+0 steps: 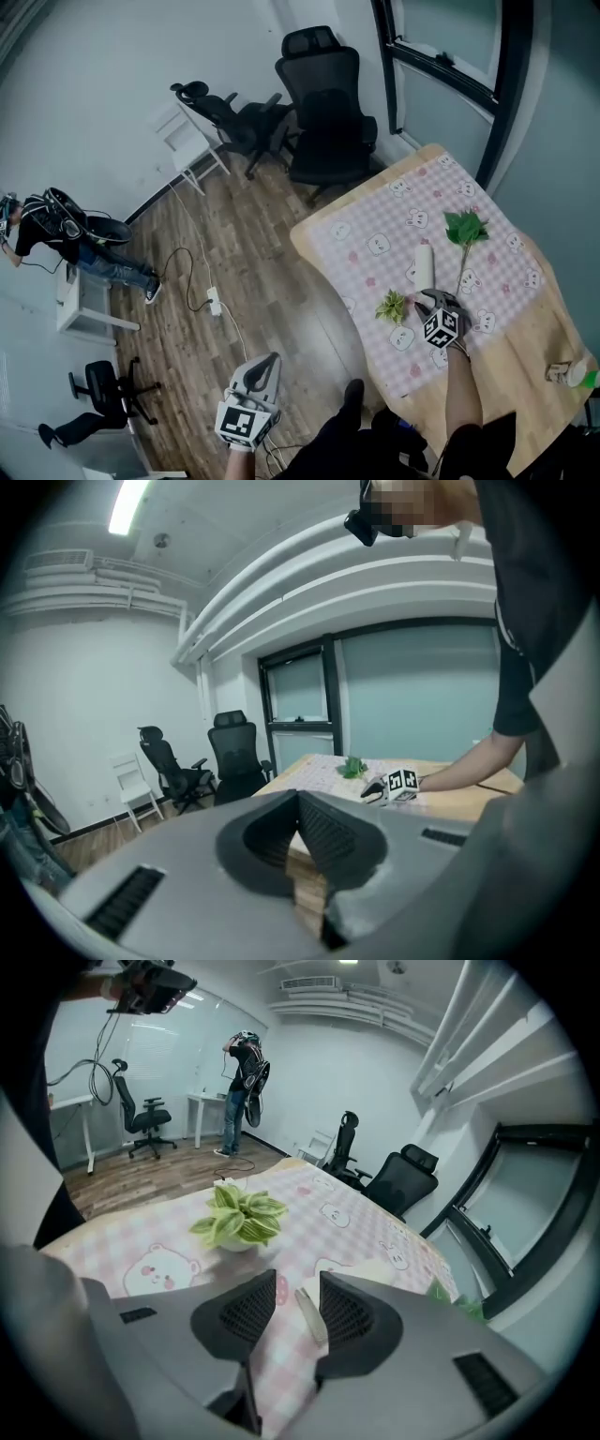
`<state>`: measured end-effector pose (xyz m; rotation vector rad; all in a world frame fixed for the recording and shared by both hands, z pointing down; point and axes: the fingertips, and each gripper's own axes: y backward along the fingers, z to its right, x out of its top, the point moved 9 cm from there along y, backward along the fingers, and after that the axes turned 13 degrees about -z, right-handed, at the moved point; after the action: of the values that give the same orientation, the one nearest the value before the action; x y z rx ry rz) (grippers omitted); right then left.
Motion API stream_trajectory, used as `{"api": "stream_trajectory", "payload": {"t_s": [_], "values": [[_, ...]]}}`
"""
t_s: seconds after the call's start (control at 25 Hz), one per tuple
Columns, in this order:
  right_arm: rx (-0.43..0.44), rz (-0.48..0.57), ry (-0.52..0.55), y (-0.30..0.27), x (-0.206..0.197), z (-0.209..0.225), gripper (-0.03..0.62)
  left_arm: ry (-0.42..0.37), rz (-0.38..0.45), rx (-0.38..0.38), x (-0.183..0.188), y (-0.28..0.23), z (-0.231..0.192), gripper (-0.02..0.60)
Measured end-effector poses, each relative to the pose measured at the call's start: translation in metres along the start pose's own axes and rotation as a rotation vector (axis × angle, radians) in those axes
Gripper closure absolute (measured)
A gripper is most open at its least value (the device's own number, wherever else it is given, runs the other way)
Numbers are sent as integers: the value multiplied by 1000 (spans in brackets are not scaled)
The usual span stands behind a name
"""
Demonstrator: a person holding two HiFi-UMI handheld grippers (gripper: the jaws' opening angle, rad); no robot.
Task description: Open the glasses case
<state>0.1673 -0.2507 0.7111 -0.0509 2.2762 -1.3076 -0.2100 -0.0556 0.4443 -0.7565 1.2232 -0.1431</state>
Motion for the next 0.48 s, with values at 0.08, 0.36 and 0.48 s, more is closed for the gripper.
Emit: {"api": "stream_trajectory", "payload": {"t_s": [0.08,0.36,0.48], "values": [[-15,-15,36,-12,2,12,457,8,-30,31,-6,6,-5,583],[-32,-72,161,-44,6,9,491,46,-79,79,-18,12,-16,583],[-45,-75,180,-49,11,8,496,52,-78,83,-16,12,-19,582]]}}
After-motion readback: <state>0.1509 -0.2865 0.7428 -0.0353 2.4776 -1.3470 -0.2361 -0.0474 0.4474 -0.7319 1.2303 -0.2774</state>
